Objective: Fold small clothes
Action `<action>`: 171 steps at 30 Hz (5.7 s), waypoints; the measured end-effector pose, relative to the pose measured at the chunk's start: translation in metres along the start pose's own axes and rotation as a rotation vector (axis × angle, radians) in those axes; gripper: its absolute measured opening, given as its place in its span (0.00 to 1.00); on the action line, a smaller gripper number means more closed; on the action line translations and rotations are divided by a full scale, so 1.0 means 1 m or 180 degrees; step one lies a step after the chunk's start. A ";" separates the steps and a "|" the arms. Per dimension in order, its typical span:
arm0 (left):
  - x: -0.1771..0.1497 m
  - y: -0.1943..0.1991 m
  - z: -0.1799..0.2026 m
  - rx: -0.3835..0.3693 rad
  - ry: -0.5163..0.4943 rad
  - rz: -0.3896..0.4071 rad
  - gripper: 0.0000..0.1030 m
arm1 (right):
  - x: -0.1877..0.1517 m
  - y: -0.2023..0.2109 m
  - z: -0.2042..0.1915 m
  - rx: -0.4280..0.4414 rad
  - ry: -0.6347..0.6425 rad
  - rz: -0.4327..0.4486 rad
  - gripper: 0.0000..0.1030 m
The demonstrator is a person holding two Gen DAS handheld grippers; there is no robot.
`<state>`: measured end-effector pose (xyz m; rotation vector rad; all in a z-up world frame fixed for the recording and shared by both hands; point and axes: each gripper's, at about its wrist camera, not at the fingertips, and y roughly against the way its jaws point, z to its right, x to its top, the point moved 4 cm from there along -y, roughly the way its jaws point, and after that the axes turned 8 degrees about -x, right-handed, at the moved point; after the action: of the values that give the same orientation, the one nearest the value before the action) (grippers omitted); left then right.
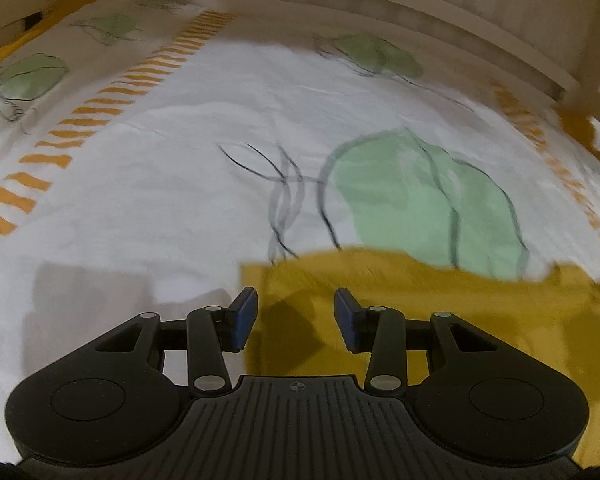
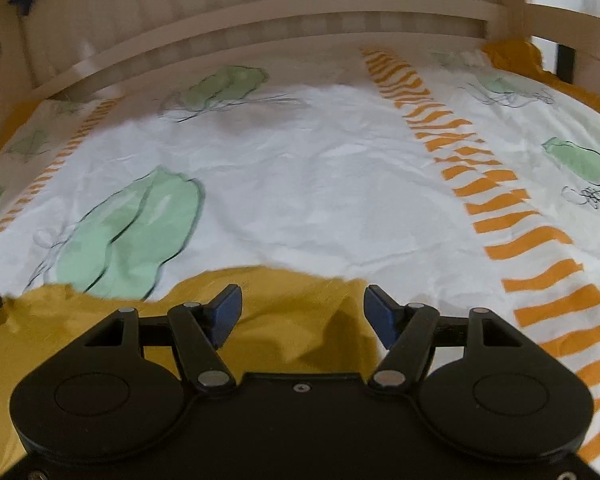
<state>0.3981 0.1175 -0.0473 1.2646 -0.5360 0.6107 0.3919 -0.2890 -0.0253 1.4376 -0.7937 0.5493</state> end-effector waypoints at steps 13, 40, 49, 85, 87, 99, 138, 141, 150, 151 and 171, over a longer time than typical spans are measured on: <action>-0.040 -0.009 0.018 -0.0055 -0.0088 0.0009 0.44 | -0.039 -0.006 -0.120 0.0344 0.1096 -0.0215 0.75; -0.056 0.019 0.013 0.0174 -0.0064 -0.0157 0.47 | -0.054 0.012 -0.014 -0.0241 0.0110 -0.0345 0.93; -0.073 0.064 -0.014 0.0322 0.0409 -0.0319 0.54 | -0.054 0.065 0.003 -0.0156 -0.0256 -0.0347 0.93; -0.082 0.054 0.025 0.0260 0.0347 -0.0459 0.57 | -0.089 0.032 0.045 0.0650 -0.1124 -0.0586 1.00; -0.085 0.045 0.024 0.0307 0.0378 -0.0572 0.57 | -0.089 0.031 0.045 0.0648 -0.1121 -0.0552 1.00; -0.086 0.032 0.029 0.0511 0.0285 -0.0704 0.61 | -0.084 0.028 0.038 0.0430 -0.1189 -0.0567 1.00; -0.083 0.019 0.033 0.0543 0.0323 -0.0965 0.79 | -0.067 0.000 0.034 0.1328 -0.1298 -0.0526 0.78; -0.083 0.018 0.033 0.0537 0.0332 -0.0968 0.79 | -0.068 -0.003 0.031 0.1246 -0.1244 -0.0558 0.58; -0.069 0.034 0.024 0.0492 0.0490 -0.0835 0.65 | -0.057 0.012 0.019 0.1121 -0.1108 -0.0413 0.28; -0.066 0.037 0.022 0.0527 0.0490 -0.0789 0.65 | -0.055 0.014 0.016 0.1138 -0.1108 -0.0391 0.28; -0.040 0.093 -0.025 0.0718 0.0623 -0.0424 0.65 | -0.028 0.044 -0.073 0.0923 -0.0661 -0.0321 0.27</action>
<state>0.3060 0.1542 -0.0143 1.4218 -0.2226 0.6877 0.3513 -0.2092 -0.0148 1.8143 -0.8229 0.4554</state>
